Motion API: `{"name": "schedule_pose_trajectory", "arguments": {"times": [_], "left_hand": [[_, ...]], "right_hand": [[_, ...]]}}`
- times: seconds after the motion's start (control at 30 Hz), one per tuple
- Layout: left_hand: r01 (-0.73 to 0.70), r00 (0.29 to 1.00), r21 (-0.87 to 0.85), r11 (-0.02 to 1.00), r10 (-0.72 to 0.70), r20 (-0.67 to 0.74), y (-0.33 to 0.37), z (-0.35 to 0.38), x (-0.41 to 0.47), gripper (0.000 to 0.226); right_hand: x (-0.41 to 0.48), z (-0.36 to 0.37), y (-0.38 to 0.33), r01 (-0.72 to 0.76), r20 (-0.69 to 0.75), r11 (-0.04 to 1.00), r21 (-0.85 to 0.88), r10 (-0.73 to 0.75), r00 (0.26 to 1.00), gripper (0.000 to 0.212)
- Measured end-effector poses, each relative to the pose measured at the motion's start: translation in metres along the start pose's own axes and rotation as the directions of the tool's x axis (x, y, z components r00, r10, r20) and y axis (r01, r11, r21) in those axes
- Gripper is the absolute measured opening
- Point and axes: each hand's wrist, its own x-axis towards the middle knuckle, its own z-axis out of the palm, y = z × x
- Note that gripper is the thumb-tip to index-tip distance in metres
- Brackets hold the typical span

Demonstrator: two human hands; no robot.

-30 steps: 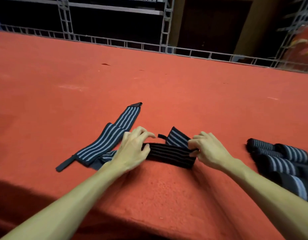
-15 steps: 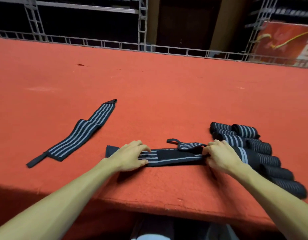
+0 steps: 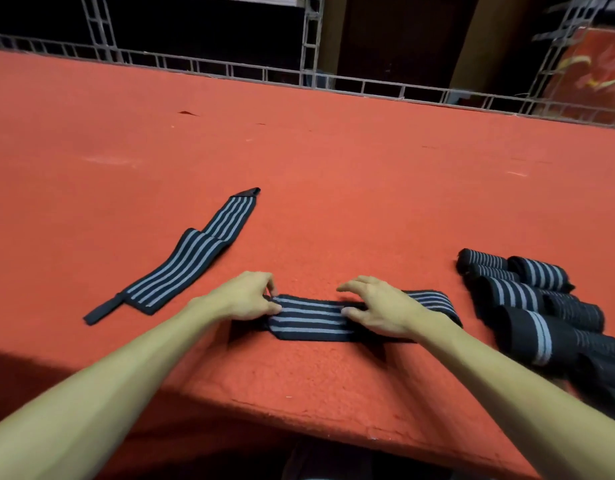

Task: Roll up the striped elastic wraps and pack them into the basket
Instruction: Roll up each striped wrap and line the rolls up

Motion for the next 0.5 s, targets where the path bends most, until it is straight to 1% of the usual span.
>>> {"name": "schedule_pose_trajectory", "arguments": {"times": [0.07, 0.13, 0.17, 0.23, 0.27, 0.3, 0.33, 0.37, 0.4, 0.43, 0.47, 0.5], "left_hand": [[-0.079, 0.997, -0.176, 0.981, 0.074, -0.037, 0.002, -0.01, -0.004, 0.023], [-0.185, 0.981, -0.286, 0.94, 0.161, -0.107, 0.006, -0.021, -0.007, 0.022], [-0.237, 0.97, -0.311, 0.92, 0.205, -0.133, 0.008, -0.027, -0.007, 0.022], [-0.319, 0.946, -0.358, 0.878, 0.274, -0.173, 0.015, -0.038, -0.009, 0.021], [-0.345, 0.935, -0.387, 0.855, 0.28, -0.216, 0.019, -0.043, -0.01, 0.021], [-0.367, 0.92, -0.424, 0.828, 0.256, -0.296, 0.025, -0.047, -0.009, 0.023], [-0.38, 0.898, -0.484, 0.788, 0.189, -0.397, 0.033, -0.051, -0.007, 0.027], [-0.39, 0.874, -0.586, 0.71, 0.084, -0.479, 0.041, -0.054, -0.005, 0.033], [-0.394, 0.866, -0.713, 0.58, -0.027, -0.5, 0.05, -0.056, -0.003, 0.042], [-0.379, 0.883, -0.817, 0.435, -0.094, -0.46, 0.059, -0.056, 0.0, 0.053], [-0.339, 0.914, -0.878, 0.337, -0.105, -0.393, 0.069, -0.055, 0.002, 0.067], [-0.283, 0.946, -0.903, 0.324, -0.064, -0.319, 0.077, -0.05, 0.005, 0.079]], "right_hand": [[0.014, 0.002, -0.013, 0.034, 0.024, 0.993, 0.109, -0.037, 0.999, 0.054], [0.023, -0.001, -0.024, 0.034, 0.037, 0.971, 0.236, -0.044, 0.998, 0.056], [0.026, -0.004, -0.028, 0.037, 0.032, 0.959, 0.28, -0.048, 0.998, 0.051], [0.028, -0.013, -0.03, 0.069, -0.013, 0.958, 0.277, -0.068, 0.998, 0.024], [0.028, -0.02, -0.029, 0.083, -0.051, 0.958, 0.274, -0.072, 0.996, 0.019], [0.025, -0.027, -0.027, 0.083, -0.096, 0.95, 0.302, -0.056, 0.994, 0.025], [0.022, -0.036, -0.023, 0.088, -0.158, 0.932, 0.353, -0.033, 0.987, 0.029], [0.018, -0.046, -0.019, 0.097, -0.235, 0.911, 0.401, 0.0, 0.972, 0.028], [0.014, -0.056, -0.014, 0.106, -0.311, 0.893, 0.437, 0.039, 0.95, 0.026], [0.009, -0.068, -0.011, 0.12, -0.387, 0.88, 0.459, 0.077, 0.919, 0.025], [0.004, -0.078, -0.007, 0.134, -0.455, 0.86, 0.492, 0.123, 0.882, 0.025], [-0.003, -0.09, -0.005, 0.157, -0.512, 0.827, 0.539, 0.174, 0.841, 0.022]]}}
